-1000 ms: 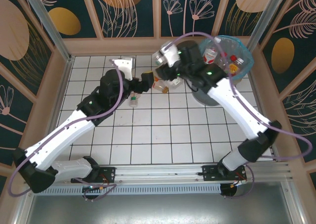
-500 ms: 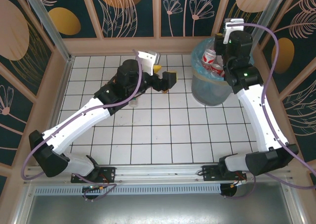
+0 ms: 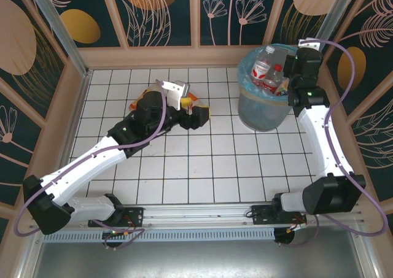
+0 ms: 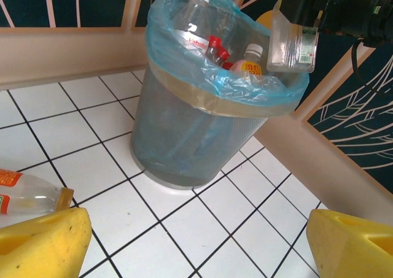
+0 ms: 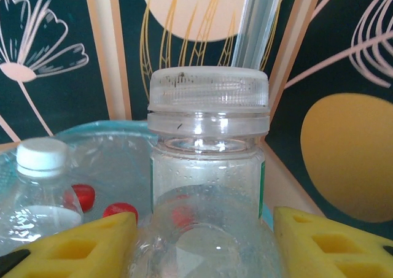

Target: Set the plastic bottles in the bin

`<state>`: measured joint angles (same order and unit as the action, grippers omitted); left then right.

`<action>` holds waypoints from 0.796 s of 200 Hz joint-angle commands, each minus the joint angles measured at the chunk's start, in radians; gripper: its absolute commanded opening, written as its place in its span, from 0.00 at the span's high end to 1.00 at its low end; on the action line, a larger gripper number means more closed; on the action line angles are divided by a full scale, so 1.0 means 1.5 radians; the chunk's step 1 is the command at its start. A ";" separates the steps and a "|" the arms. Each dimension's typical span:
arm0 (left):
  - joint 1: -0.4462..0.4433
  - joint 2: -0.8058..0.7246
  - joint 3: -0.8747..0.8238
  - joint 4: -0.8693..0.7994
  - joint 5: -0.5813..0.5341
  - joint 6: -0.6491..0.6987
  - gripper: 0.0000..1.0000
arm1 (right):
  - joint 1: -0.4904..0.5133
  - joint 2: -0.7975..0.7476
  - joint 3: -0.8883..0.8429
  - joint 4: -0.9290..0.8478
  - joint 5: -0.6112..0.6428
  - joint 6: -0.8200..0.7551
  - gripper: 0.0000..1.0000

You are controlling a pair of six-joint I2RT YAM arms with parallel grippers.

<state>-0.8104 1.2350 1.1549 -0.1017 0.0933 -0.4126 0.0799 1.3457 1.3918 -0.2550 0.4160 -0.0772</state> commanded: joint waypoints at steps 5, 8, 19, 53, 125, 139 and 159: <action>-0.001 0.004 -0.005 0.016 -0.008 0.000 0.09 | -0.012 0.008 -0.025 0.026 -0.031 0.035 0.60; -0.001 0.006 -0.005 0.016 -0.009 0.001 0.09 | -0.013 0.009 -0.027 0.025 -0.035 0.036 0.60; -0.001 0.011 -0.004 0.015 -0.008 0.003 0.09 | -0.019 0.009 -0.034 0.022 -0.039 0.042 0.59; -0.001 0.013 -0.008 0.018 -0.011 0.008 0.09 | -0.047 0.013 -0.050 0.007 -0.077 0.070 0.56; -0.001 0.008 -0.013 0.017 -0.025 0.010 0.08 | -0.053 0.026 0.006 -0.039 -0.100 0.106 0.45; -0.001 0.008 -0.013 0.017 -0.028 0.011 0.07 | -0.053 0.018 0.022 -0.043 -0.100 0.112 0.40; -0.001 0.008 -0.017 0.020 -0.030 0.011 0.07 | -0.053 0.008 0.042 -0.053 -0.095 0.118 0.33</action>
<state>-0.8104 1.2518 1.1461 -0.1009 0.0658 -0.4114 0.0063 1.3968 1.3876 -0.3187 0.2668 0.0685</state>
